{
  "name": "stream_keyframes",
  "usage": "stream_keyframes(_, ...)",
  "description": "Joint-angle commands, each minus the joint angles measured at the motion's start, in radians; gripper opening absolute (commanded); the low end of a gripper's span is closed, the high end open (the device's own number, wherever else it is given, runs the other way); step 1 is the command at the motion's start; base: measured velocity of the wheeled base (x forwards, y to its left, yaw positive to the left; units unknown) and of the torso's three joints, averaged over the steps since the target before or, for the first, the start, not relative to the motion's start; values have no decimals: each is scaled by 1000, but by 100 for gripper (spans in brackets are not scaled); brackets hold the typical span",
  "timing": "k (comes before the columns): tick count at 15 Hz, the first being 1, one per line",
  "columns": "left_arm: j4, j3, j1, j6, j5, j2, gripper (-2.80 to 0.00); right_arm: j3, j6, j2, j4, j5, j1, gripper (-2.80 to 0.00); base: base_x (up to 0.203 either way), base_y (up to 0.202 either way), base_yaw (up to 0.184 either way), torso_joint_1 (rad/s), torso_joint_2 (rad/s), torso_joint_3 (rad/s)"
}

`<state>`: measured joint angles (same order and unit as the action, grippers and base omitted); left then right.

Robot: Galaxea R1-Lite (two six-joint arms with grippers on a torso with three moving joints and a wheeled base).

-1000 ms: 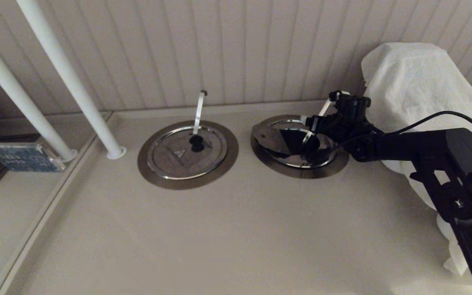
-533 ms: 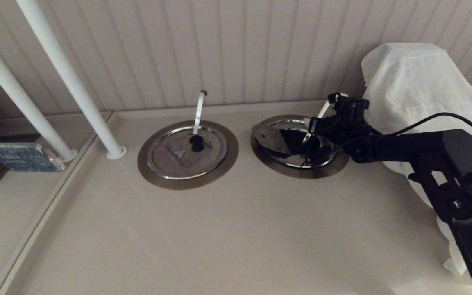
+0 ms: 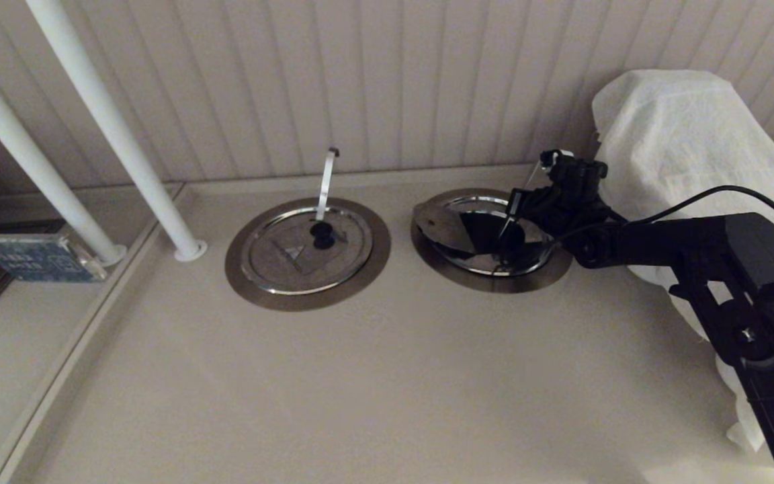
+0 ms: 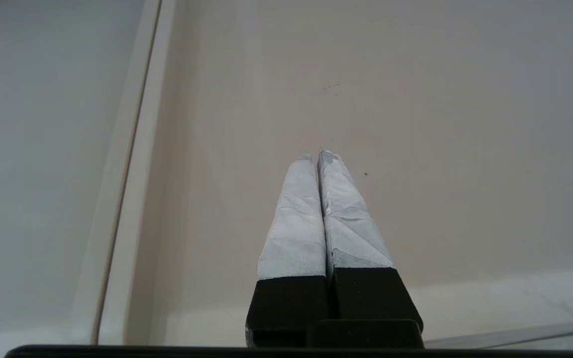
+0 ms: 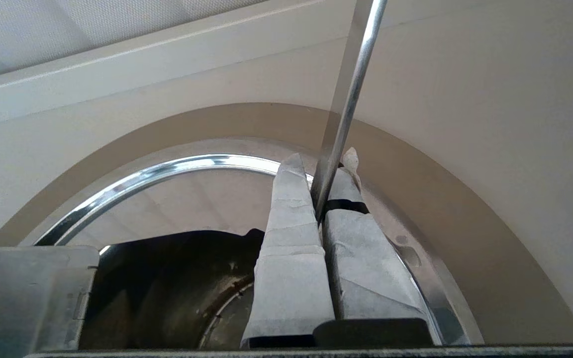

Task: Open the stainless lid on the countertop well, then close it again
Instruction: Stir with a spoon

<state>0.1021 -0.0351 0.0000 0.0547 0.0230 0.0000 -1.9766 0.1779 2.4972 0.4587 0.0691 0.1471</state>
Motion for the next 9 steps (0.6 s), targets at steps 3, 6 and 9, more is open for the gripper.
stream_keyframes(3,1,0,0,1,0,0,-280,1,2,-1,5,3,2,-280,0,0,0,0,0,0)
stream_keyframes(6,1,0,0,1,0,-1,-280,1,2,-1,20,6,2,-280,0,0,0,0,0,0)
stream_keyframes(9,1,0,0,1,0,-1,-280,2,0,-9,23,9,5,-280,0,0,0,0,0,0)
